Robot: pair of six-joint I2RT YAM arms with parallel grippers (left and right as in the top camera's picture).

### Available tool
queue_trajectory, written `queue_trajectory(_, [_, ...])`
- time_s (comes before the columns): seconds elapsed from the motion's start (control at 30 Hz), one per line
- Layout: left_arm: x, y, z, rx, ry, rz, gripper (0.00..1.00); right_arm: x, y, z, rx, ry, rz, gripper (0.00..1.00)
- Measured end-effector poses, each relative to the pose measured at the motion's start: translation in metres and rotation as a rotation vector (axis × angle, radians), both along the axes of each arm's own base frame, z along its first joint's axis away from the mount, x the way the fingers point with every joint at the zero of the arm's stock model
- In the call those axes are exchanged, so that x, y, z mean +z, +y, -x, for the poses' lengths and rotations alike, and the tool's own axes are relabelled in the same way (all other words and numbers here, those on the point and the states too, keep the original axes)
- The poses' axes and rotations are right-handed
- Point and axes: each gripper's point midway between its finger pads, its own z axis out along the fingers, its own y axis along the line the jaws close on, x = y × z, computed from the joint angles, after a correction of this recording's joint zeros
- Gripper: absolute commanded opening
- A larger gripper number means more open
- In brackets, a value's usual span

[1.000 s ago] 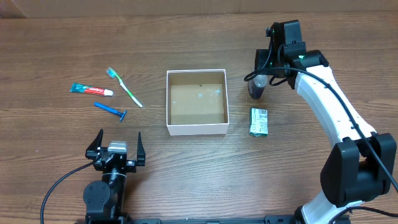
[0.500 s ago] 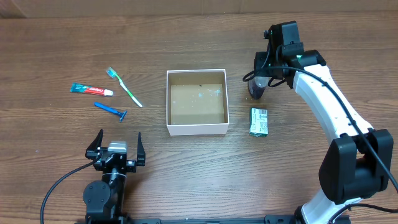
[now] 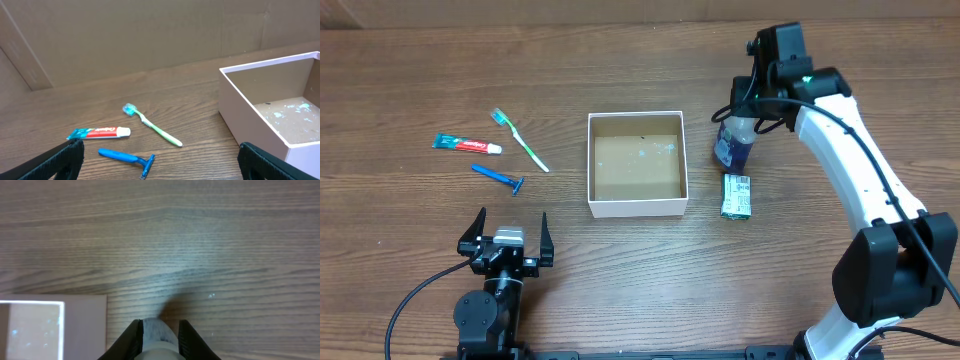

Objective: Pack container
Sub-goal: 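Lower the right gripper and grasp the soap bottle's pump head, then carry the soap bottle left and lower it into the box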

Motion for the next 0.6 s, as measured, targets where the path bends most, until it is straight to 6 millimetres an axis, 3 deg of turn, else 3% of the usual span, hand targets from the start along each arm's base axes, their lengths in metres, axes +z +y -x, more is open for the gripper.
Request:
queue_trajectory(0.37, [0.0, 0.0, 0.0, 0.0, 0.0, 0.0, 1.0, 0.079, 0.006, 0.008, -0.02, -0.054, -0.03, 0.23])
queue_trajectory(0.5, [0.0, 0.0, 0.0, 0.0, 0.0, 0.0, 1.0, 0.129, 0.044, 0.021, 0.045, -0.175, -0.051, 0.23])
queue_trajectory(0.6, [0.0, 0.0, 0.0, 0.0, 0.0, 0.0, 1.0, 0.151, 0.082, 0.04, 0.098, -0.238, -0.029, 0.23])
